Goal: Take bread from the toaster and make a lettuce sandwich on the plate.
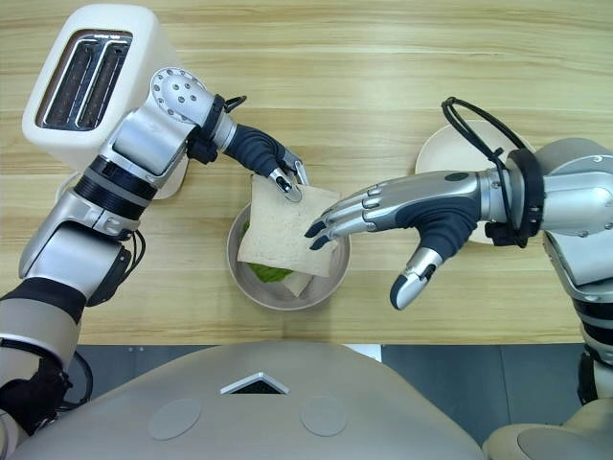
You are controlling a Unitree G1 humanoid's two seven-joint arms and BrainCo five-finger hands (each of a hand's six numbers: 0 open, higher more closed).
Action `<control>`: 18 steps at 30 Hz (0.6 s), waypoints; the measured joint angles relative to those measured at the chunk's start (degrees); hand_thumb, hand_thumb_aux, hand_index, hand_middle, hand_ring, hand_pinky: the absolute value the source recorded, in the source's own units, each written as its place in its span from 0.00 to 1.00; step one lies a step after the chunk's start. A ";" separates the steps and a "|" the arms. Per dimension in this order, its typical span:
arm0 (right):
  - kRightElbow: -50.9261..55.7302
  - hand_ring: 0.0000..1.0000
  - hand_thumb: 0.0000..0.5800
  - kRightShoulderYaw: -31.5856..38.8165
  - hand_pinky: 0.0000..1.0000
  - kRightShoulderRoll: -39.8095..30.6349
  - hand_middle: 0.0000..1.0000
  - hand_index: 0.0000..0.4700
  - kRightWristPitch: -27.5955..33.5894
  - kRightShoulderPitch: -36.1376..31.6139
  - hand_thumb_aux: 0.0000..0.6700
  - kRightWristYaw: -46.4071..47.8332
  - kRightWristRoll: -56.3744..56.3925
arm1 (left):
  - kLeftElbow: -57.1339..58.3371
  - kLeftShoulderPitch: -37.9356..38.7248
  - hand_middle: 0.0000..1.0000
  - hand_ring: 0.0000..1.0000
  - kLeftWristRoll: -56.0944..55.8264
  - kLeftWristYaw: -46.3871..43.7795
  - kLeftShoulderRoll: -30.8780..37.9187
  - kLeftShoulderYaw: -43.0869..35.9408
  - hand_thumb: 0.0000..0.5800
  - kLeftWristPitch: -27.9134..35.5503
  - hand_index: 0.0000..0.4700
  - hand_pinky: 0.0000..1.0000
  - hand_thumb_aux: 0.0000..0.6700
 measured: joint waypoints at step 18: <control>11.21 0.00 0.00 12.28 0.00 11.80 0.00 0.00 -0.46 -8.35 0.00 1.83 -12.85 | 0.86 -0.23 1.00 1.00 5.70 0.05 -1.05 -2.04 1.00 -2.65 1.00 1.00 1.00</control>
